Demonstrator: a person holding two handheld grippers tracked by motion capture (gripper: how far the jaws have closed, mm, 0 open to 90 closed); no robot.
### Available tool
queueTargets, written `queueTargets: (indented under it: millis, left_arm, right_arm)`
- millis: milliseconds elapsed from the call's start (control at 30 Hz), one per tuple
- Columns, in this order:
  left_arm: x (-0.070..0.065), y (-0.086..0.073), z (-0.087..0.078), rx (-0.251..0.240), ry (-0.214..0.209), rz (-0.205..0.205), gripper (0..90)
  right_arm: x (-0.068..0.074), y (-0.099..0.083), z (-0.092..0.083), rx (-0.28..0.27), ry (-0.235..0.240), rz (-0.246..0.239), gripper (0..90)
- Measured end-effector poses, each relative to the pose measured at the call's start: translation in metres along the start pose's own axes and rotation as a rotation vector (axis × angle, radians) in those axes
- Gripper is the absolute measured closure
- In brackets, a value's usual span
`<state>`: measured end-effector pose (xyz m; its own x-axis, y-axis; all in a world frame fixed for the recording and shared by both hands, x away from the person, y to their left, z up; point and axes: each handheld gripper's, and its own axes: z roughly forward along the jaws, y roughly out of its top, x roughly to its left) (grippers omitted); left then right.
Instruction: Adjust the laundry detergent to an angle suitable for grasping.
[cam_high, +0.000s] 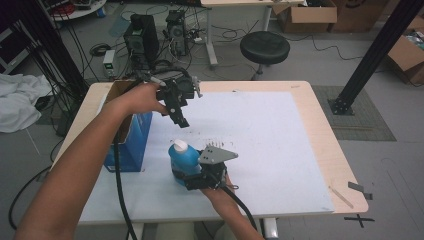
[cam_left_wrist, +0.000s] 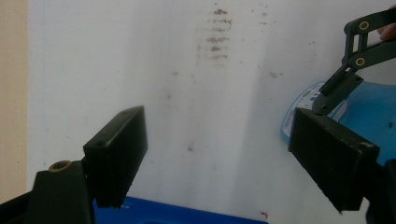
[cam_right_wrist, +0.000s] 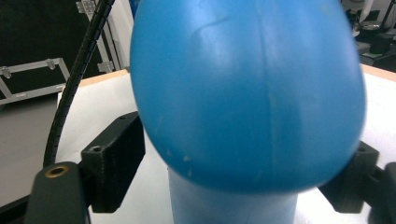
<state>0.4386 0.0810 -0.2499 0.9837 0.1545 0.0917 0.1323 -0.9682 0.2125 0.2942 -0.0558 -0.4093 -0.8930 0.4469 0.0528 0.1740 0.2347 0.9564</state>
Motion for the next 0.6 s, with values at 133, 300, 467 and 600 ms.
queueTargets:
  millis: [133,300,467,600]
  left_arm:
    - [0.0,-0.0002,0.0002,0.003,-0.001,0.001,20.4]
    - [0.0,-0.0005,0.0004,-0.002,0.0,0.002,20.6]
    - [-0.0004,-0.0011,-0.0002,0.0,-0.001,0.001,20.9]
    - [-0.0003,-0.0017,-0.0004,0.0,-0.001,0.0,21.0]
  right_arm:
    - [-0.0008,-0.0004,-0.0011,-0.008,-0.005,0.005,23.0]
    - [-0.0017,-0.0009,-0.0014,-0.008,-0.003,0.008,26.9]
    - [-0.0017,-0.0014,-0.0009,-0.009,-0.006,0.01,29.0]
    - [-0.0017,-0.0022,-0.0002,-0.008,-0.009,0.015,29.5]
